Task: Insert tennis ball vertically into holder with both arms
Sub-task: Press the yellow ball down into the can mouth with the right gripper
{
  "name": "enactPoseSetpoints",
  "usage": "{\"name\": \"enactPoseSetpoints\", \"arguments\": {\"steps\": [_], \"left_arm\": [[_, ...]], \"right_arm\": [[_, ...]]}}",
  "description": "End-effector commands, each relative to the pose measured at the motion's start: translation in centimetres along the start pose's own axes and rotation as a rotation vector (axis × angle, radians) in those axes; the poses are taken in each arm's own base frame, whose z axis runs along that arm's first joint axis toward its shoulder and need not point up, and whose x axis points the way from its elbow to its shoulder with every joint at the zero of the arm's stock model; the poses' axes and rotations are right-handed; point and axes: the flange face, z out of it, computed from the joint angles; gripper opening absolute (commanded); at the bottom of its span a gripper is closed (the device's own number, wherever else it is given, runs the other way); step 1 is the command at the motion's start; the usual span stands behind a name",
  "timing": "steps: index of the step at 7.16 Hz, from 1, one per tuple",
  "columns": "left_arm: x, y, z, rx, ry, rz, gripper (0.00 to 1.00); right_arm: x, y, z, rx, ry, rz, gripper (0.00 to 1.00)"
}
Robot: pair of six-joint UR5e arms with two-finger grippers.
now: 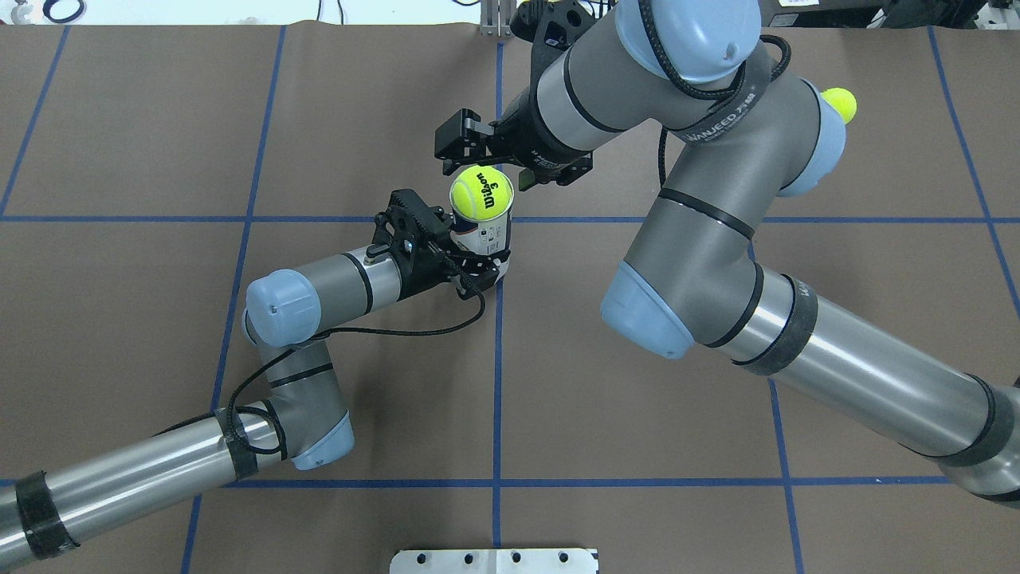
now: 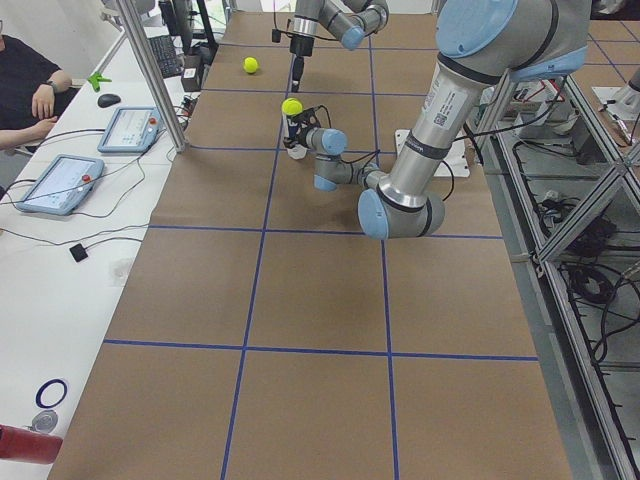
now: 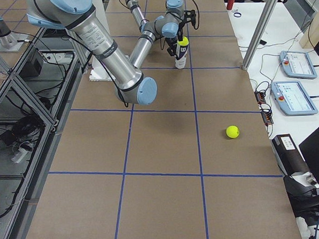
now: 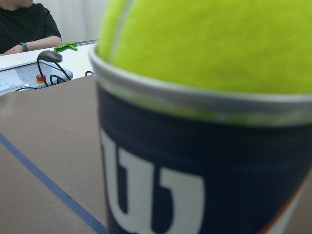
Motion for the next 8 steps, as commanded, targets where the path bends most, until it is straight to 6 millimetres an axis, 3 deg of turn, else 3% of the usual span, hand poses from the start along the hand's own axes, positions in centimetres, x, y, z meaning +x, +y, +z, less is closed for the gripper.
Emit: {"name": "enactPoseSetpoints", "arguments": {"steps": [1, 2, 8], "left_arm": [[-0.08, 0.07, -0.04, -0.001, -0.001, 0.000, 0.79], [-0.08, 0.08, -0.04, -0.001, -0.001, 0.000, 0.79], [0.02, 0.13, -0.03, -0.002, 0.000, 0.000, 0.79]], "right_arm": [[0.02, -0.33, -0.14, 0.020, 0.003, -0.001, 0.07], [0.09, -0.42, 0.03, 0.030, 0.007, -0.003, 0.00], [0.35, -0.72, 0.57, 0.044, 0.023, -0.006, 0.00]]}}
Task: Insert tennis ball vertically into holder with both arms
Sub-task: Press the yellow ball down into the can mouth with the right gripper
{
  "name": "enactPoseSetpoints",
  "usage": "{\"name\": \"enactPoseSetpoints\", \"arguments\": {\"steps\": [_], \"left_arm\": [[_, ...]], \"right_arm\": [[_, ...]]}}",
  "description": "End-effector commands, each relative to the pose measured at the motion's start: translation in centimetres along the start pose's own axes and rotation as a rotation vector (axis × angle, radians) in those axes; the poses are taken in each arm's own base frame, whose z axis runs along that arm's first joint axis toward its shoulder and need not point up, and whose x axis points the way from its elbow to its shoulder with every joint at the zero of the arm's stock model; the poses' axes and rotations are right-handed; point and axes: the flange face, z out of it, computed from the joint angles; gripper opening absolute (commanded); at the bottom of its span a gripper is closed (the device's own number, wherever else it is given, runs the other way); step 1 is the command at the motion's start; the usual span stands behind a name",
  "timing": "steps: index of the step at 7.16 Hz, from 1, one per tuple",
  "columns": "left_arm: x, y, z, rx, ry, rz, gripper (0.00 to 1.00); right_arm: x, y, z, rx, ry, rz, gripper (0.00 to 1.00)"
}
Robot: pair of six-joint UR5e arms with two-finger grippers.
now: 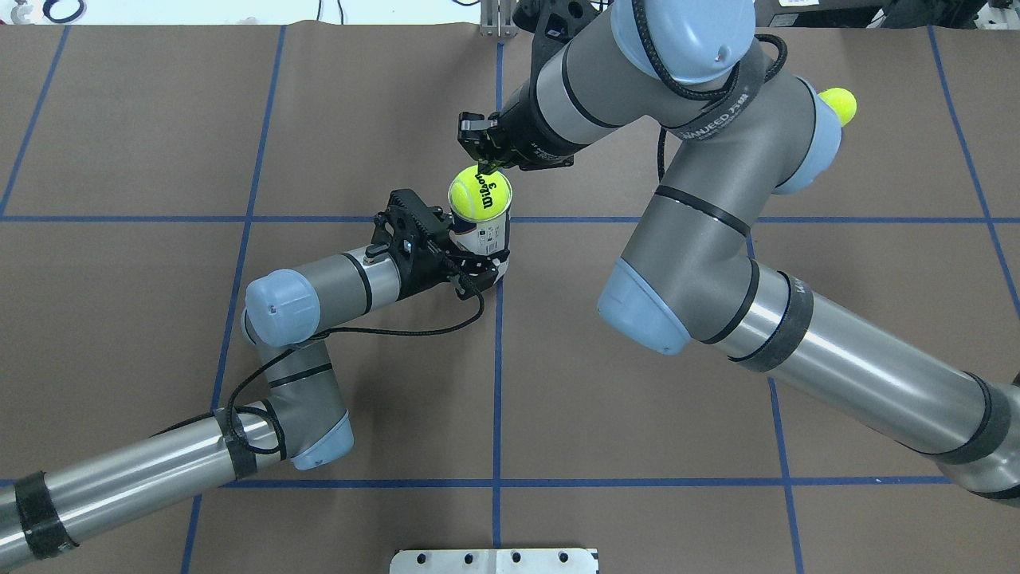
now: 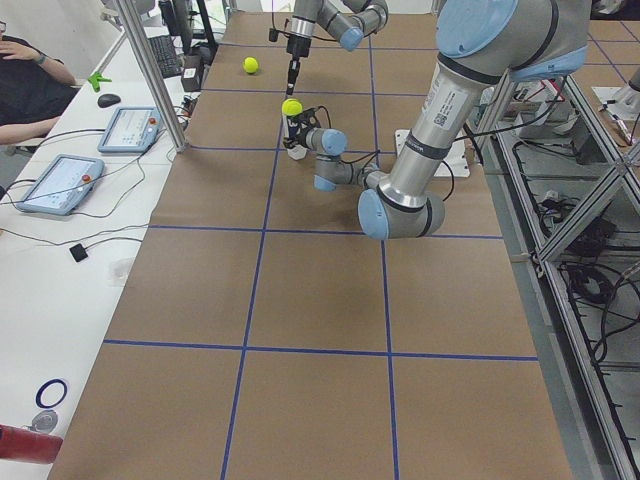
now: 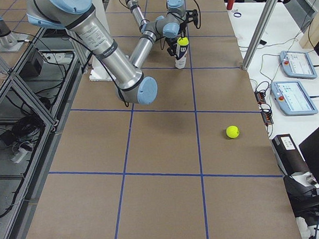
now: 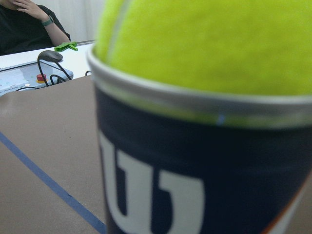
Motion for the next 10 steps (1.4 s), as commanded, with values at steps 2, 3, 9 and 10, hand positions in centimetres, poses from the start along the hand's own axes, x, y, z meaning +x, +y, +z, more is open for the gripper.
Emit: {"name": "enactPoseSetpoints", "arguments": {"steps": [2, 3, 9, 10], "left_arm": [[0.0, -0.1, 0.0, 0.001, 0.001, -0.001, 0.80], [0.0, -0.1, 0.0, 0.001, 0.001, -0.001, 0.84], [0.0, -0.1, 0.0, 0.001, 0.001, 0.000, 0.92], [0.0, -0.1, 0.0, 0.001, 0.001, 0.000, 0.92]], "right_arm": [[0.1, 0.0, 0.5, -0.003, 0.007, 0.001, 0.00], [0.0, 0.1, 0.5, -0.006, 0.006, 0.001, 0.00], [-0.3, 0.9, 1.3, 0.001, 0.013, -0.004, 0.00], [-0.2, 0.9, 1.5, 0.002, 0.016, -0.003, 0.00]]}}
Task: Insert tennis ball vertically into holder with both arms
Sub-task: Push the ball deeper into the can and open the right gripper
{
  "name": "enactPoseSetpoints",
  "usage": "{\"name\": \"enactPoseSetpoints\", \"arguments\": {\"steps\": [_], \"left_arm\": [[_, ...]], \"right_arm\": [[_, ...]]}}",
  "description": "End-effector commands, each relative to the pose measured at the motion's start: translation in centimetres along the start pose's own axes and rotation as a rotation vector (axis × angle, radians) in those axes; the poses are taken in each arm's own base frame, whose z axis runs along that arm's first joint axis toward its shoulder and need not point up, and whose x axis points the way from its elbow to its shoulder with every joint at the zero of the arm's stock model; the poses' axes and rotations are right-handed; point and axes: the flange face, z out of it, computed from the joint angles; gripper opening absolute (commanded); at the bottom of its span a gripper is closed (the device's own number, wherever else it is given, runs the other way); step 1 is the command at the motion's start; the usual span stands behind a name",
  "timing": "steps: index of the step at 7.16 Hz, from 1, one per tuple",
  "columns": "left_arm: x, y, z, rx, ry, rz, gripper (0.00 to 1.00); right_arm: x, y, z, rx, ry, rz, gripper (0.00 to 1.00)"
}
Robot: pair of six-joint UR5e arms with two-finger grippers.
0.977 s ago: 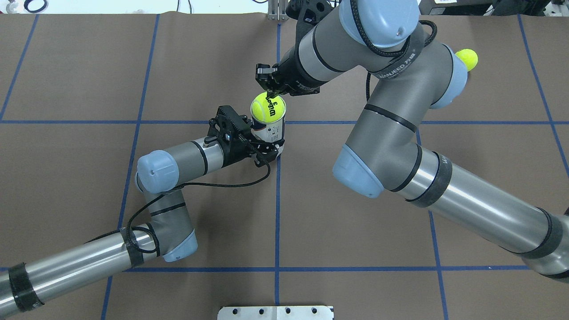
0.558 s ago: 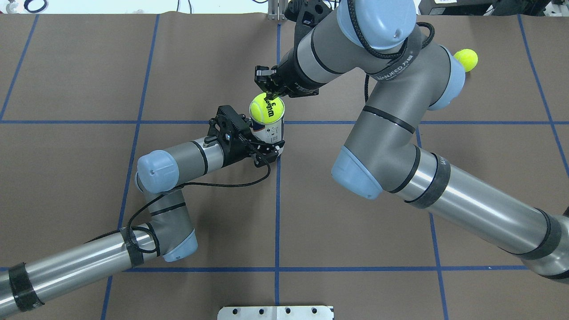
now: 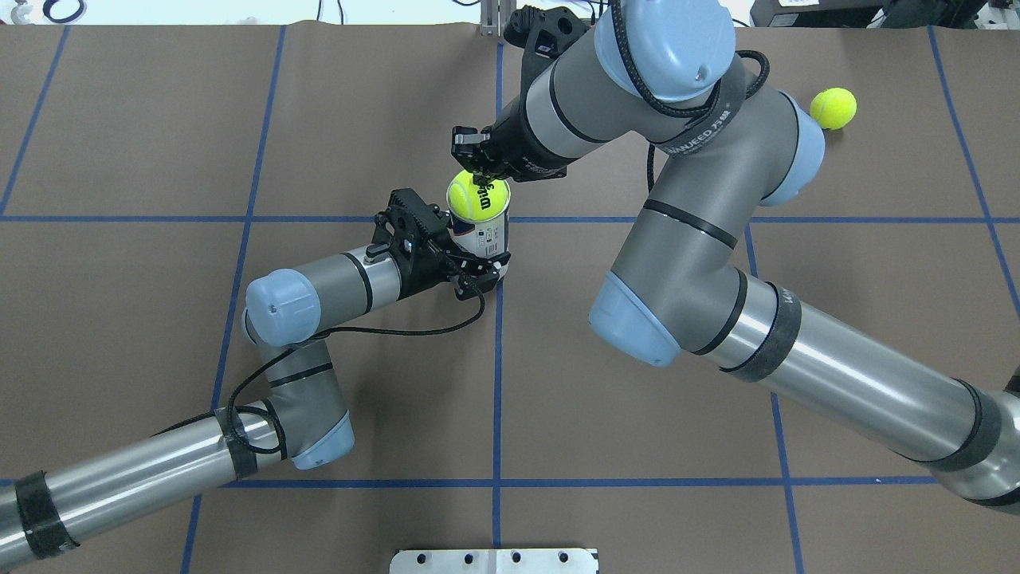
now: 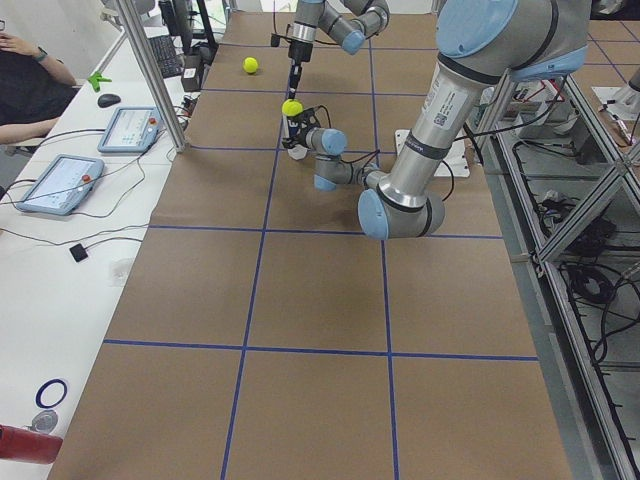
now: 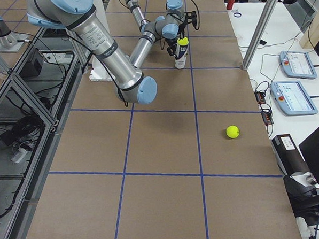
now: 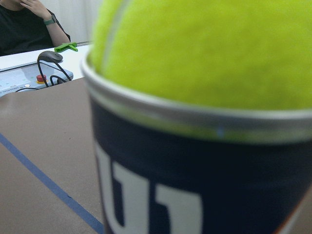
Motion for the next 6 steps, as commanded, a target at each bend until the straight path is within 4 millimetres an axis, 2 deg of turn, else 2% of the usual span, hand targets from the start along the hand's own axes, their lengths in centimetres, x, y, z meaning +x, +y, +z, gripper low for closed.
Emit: {"name": "enactPoseSetpoints", "arguments": {"steps": [1, 4, 6], "left_arm": [[0.0, 0.0, 0.0, 0.000, 0.000, 0.000, 0.92], [-0.1, -0.1, 0.0, 0.001, -0.001, 0.000, 0.92], [0.0, 0.0, 0.0, 0.000, 0.000, 0.000, 0.92]], "right_arm": [[0.1, 0.2, 0.4, 0.002, 0.007, 0.001, 0.00], [0.1, 1.0, 1.4, -0.002, 0.018, -0.002, 0.00], [0.0, 0.9, 1.4, -0.002, 0.017, -0.004, 0.00]]}}
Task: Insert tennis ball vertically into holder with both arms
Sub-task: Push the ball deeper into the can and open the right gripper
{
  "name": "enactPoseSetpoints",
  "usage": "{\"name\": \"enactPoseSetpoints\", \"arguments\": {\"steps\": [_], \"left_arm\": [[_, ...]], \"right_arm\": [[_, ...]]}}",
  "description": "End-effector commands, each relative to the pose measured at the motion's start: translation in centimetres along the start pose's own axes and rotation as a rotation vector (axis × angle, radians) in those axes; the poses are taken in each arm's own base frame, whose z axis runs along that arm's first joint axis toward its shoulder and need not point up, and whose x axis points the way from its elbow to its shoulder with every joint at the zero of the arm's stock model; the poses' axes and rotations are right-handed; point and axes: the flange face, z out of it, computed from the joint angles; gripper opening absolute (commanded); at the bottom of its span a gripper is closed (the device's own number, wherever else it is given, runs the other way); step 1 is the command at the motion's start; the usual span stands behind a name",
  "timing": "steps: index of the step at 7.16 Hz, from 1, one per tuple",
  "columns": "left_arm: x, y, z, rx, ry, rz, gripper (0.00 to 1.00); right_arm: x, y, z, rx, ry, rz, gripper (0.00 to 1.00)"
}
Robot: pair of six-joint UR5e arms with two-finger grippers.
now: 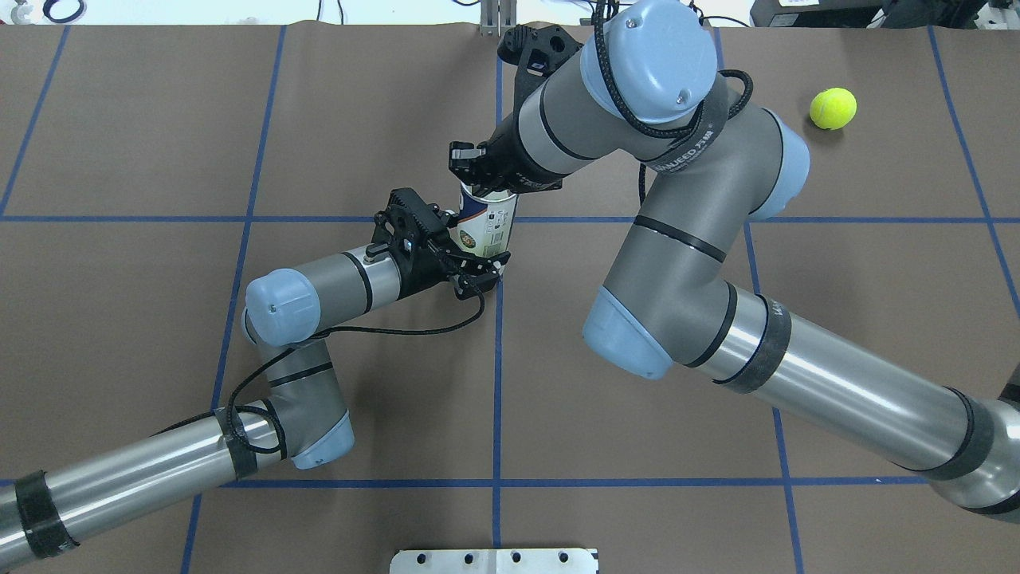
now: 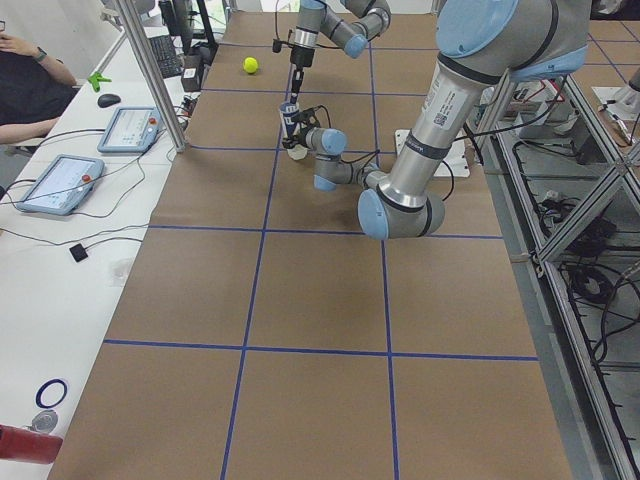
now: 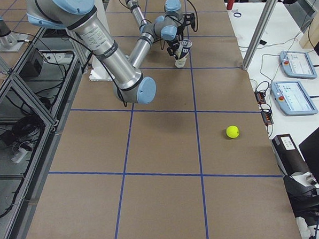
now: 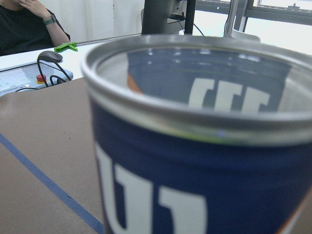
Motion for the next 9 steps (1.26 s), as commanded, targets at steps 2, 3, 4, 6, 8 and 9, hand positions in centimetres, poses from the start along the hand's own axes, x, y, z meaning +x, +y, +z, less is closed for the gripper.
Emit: {"name": "enactPoseSetpoints", "arguments": {"steps": [2, 3, 4, 6, 8, 9], "left_arm": [[0.1, 0.0, 0.0, 0.000, 0.001, 0.000, 0.92], [0.0, 0.0, 0.0, 0.000, 0.000, 0.000, 0.87], [0.0, 0.0, 0.0, 0.000, 0.000, 0.000, 0.84], [0.0, 0.0, 0.0, 0.003, 0.001, 0.000, 0.83], [0.0, 0.0, -0.1, 0.003, 0.001, 0.000, 0.83], [-0.1, 0.1, -0.1, 0.002, 0.000, 0.000, 0.85]], "right_arm": [[-0.2, 0.1, -0.1, 0.000, -0.003, -0.003, 0.00], [-0.2, 0.1, -0.1, 0.000, -0.003, -0.003, 0.00], [-0.3, 0.1, -0.2, 0.002, -0.006, -0.003, 0.00], [-0.3, 0.1, -0.4, 0.003, -0.009, -0.005, 0.00], [-0.7, 0.2, -0.9, 0.003, -0.019, -0.009, 0.11], [-0.6, 0.1, -1.1, 0.005, -0.021, -0.006, 0.92]]}}
